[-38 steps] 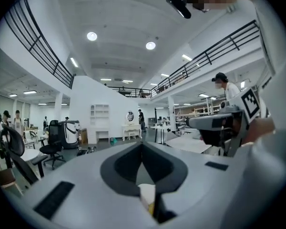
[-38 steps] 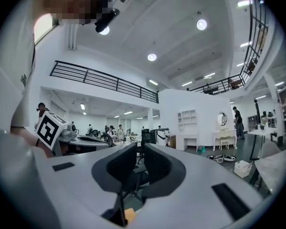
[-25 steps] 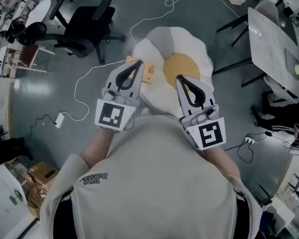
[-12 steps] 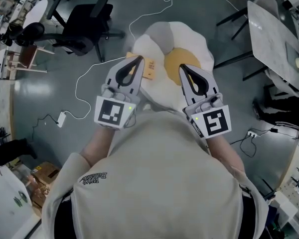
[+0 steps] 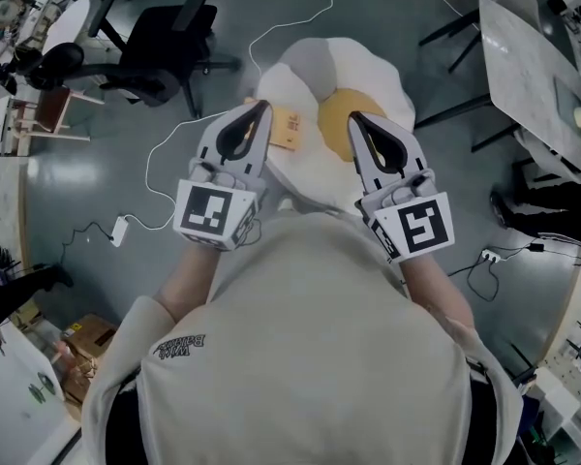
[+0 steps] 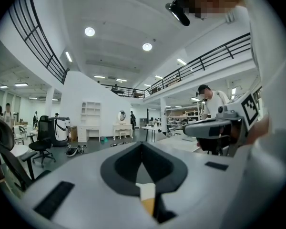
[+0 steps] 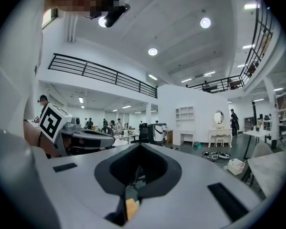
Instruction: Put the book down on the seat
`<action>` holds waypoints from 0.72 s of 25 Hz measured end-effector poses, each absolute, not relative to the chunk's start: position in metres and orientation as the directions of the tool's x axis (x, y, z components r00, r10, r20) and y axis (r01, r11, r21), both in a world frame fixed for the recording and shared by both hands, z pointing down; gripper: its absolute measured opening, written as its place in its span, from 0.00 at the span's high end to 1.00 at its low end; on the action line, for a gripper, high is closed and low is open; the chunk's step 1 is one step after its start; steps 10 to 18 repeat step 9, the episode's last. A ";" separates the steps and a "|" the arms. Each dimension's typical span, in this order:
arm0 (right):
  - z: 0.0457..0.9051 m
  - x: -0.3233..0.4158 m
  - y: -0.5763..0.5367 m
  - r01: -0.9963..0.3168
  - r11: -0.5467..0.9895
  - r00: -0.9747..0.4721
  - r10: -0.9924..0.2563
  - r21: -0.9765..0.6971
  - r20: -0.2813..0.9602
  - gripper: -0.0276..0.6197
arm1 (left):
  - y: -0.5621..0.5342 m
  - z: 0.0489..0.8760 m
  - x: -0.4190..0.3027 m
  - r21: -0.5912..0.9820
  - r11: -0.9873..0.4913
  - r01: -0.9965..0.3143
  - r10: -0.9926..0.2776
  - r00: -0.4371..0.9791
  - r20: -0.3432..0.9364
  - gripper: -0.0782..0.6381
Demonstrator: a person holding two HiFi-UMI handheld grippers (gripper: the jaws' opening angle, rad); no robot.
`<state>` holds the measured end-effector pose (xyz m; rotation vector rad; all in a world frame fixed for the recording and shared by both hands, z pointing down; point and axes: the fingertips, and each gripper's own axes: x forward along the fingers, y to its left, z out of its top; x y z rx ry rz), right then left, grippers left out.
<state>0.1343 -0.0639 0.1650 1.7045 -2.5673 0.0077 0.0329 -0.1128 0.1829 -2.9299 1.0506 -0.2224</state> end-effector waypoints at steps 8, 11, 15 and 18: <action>0.161 0.136 -0.064 -0.925 0.380 -0.379 -0.924 0.007 0.046 0.94 | -0.111 0.181 0.035 -0.060 -0.778 -0.625 -0.627 0.769 0.128 0.88; 0.159 0.136 -0.064 -0.926 0.378 -0.377 -0.925 0.001 0.046 0.94 | -0.110 0.180 0.035 -0.061 -0.780 -0.623 -0.625 0.769 0.131 0.88; 0.159 0.136 -0.064 -0.926 0.378 -0.377 -0.925 0.001 0.046 0.94 | -0.110 0.180 0.035 -0.061 -0.780 -0.623 -0.625 0.769 0.131 0.88; 0.159 0.136 -0.064 -0.926 0.378 -0.377 -0.925 0.001 0.046 0.94 | -0.110 0.180 0.035 -0.061 -0.780 -0.623 -0.625 0.769 0.131 0.88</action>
